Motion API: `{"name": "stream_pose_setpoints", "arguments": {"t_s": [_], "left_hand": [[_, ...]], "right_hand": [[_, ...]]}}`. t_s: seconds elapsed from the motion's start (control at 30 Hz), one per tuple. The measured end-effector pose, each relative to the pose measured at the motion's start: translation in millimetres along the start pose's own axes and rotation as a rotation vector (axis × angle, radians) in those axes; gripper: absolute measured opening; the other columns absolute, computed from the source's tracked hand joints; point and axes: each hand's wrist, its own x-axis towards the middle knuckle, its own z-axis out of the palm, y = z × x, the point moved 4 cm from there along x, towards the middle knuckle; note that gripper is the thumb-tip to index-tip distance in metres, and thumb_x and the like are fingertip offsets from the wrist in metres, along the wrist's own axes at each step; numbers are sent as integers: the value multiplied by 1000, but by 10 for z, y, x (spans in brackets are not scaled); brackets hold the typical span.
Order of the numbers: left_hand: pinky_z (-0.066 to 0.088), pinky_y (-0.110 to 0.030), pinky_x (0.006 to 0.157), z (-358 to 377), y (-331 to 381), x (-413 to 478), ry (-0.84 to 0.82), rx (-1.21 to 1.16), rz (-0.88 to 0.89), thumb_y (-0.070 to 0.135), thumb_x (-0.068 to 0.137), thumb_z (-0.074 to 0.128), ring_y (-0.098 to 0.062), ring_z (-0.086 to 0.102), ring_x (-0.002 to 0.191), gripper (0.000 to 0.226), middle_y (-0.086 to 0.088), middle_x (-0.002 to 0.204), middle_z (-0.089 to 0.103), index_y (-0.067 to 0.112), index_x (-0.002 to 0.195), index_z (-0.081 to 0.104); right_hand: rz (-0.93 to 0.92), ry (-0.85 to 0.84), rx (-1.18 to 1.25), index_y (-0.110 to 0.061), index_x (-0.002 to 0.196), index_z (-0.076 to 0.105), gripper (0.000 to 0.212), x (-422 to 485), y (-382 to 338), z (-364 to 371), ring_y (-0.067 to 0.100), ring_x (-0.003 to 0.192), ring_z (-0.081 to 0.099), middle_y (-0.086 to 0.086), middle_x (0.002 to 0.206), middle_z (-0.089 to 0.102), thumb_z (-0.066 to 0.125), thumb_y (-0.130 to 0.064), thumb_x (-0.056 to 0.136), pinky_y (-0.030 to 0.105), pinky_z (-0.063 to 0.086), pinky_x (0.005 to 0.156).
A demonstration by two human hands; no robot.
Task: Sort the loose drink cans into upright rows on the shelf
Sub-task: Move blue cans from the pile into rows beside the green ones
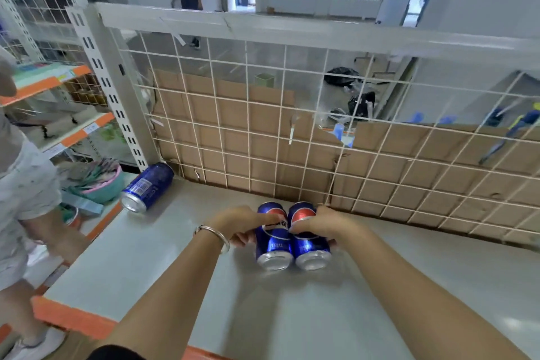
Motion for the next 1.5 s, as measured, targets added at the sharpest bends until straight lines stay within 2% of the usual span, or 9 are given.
{"name": "stream_pose_setpoints", "arguments": {"t_s": [0.1, 0.3, 0.5, 0.73, 0.83, 1.07, 1.2, 1.4, 1.5], "left_hand": [[42, -23, 62, 280, 210, -71, -14, -21, 62, 66, 72, 63, -14, 49, 62, 51, 0, 64, 55, 15, 71, 56], [37, -20, 61, 1082, 913, -451, -116, -159, 182, 51, 80, 64, -11, 43, 64, 37, 1, 69, 49, 16, 78, 52], [36, -20, 59, 2282, 1890, -1051, -186, -181, 391, 48, 80, 66, -7, 44, 64, 34, 5, 69, 49, 15, 86, 58], [33, -21, 57, 3917, 2829, -1839, -374, -118, 497, 44, 83, 63, -9, 41, 62, 37, 5, 67, 46, 10, 97, 58], [36, -21, 60, 4421, 3126, -2063, -402, -94, 517, 42, 82, 66, -8, 46, 68, 34, 3, 76, 55, 12, 97, 59], [45, -23, 81, 4875, 3641, -2222, -398, -129, 596, 28, 75, 76, -12, 60, 94, 39, 3, 102, 66, 17, 109, 60], [47, -19, 73, 4872, 3874, -2019, -378, -289, 677, 23, 75, 77, -14, 64, 98, 42, 3, 100, 68, 18, 113, 60], [47, -4, 56, 4899, 4109, -1712, -302, -374, 710, 13, 76, 75, 2, 65, 81, 42, 11, 94, 68, 18, 115, 59], [47, -5, 54, 4940, 4195, -1653, -262, -369, 706, 18, 74, 78, -1, 63, 82, 42, 10, 92, 67, 19, 111, 59]], "right_hand": [[19, 54, 241, -14, 119, 50, 73, -153, 369, -130, 23, 94, 65, 7, 112, 62, 81, -34, 56, 37, 56, 84], [-30, 220, 480, -13, 100, 63, 58, -819, 1247, -705, 20, 79, 64, 10, 95, 69, 71, -26, 44, 27, 51, 65], [-18, 479, 658, -14, 94, 61, 24, -1687, 2568, -1450, 19, 76, 62, 9, 90, 66, 74, -19, 75, 28, 51, 65], [105, 694, 641, -12, 116, 56, 49, -2753, 4135, -2135, 22, 92, 61, 9, 109, 63, 75, -28, 74, 31, 51, 73], [107, 745, 658, -15, 128, 43, 70, -3086, 4598, -2347, 23, 102, 59, 6, 117, 58, 81, -25, 69, 40, 51, 90], [26, 884, 480, -21, 138, 33, 91, -3204, 5005, -2859, 23, 116, 48, 6, 132, 46, 85, -26, 64, 40, 45, 98], [-107, 864, 296, -25, 146, 21, 101, -3017, 4863, -3254, 27, 132, 36, 7, 144, 35, 83, -28, 66, 42, 40, 104], [-142, 761, -94, -22, 139, 32, 87, -2722, 4682, -3761, 26, 117, 50, 7, 135, 47, 77, -43, 67, 42, 46, 97], [-64, 761, -285, -18, 137, 32, 87, -2565, 4733, -3968, 28, 121, 50, 4, 130, 55, 74, -51, 68, 56, 21, 113]]}}
